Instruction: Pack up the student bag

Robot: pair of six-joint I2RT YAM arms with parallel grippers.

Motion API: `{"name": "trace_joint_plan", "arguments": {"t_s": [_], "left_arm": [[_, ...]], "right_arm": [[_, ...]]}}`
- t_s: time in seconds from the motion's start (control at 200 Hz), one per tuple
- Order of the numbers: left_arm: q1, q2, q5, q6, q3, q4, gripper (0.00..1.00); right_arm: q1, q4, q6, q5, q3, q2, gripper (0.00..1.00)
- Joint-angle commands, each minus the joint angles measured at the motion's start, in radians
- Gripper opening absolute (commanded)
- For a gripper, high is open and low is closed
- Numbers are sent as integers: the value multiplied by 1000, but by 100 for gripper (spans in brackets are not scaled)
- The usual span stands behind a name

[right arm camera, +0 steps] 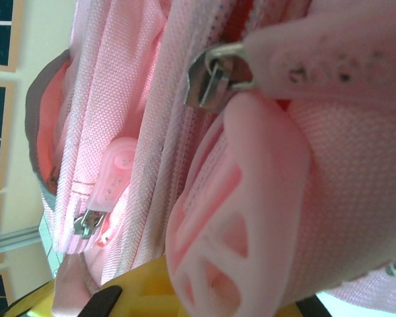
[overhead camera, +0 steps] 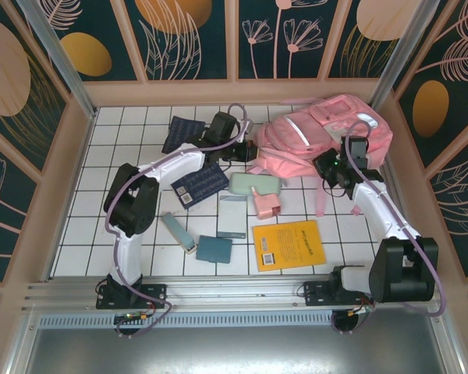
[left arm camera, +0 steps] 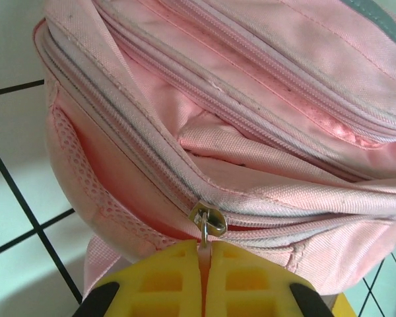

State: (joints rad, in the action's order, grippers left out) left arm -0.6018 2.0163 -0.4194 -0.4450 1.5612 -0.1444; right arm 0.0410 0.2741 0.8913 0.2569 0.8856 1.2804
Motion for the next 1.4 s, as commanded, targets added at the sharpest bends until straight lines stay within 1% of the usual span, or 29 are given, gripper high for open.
{"name": "trace_joint_plan", "arguments": {"t_s": [0.0, 0.245, 0.415, 0.505, 0.54, 0.681, 0.731, 0.761, 0.851, 1.006, 1.121, 1.181, 1.291, 1.396], "left_arm": [[40, -150, 6, -43, -58, 64, 0], [31, -310, -41, -104, -181, 141, 0], [-3, -369, -57, -109, -202, 131, 0], [-27, -381, -62, -114, -201, 132, 0], [-37, -383, -61, -119, -199, 136, 0], [-64, -364, -68, -165, -189, 171, 0], [-72, -350, -66, -176, -180, 183, 0], [-77, -339, -67, -179, -170, 186, 0], [-88, -309, -64, -188, -138, 187, 0], [-106, -249, -62, -208, -86, 194, 0], [-126, -221, -63, -209, -51, 185, 0], [-135, -212, -62, -213, -43, 189, 0], [-148, -200, -56, -217, -34, 190, 0], [-156, -201, -49, -216, -33, 186, 0]], "right_arm": [[-30, -64, -49, -79, 36, 24, 5], [-2, -105, -85, 15, 140, 146, 8], [6, -127, -106, 84, 208, 227, 14], [11, -113, -121, 87, 247, 268, 21], [13, -92, -123, 66, 264, 280, 27], [13, 6, -112, -39, 297, 264, 65], [13, 36, -102, -74, 293, 234, 74], [14, 54, -96, -89, 289, 216, 77], [14, 97, -64, -102, 270, 140, 78], [24, 160, 53, -77, 233, 16, 64], [67, 156, 143, -58, 219, -56, 60], [106, 137, 206, -30, 209, -72, 61], [192, 142, 305, -22, 217, -68, 70], [225, 112, 391, 18, 178, -76, 72]]}}
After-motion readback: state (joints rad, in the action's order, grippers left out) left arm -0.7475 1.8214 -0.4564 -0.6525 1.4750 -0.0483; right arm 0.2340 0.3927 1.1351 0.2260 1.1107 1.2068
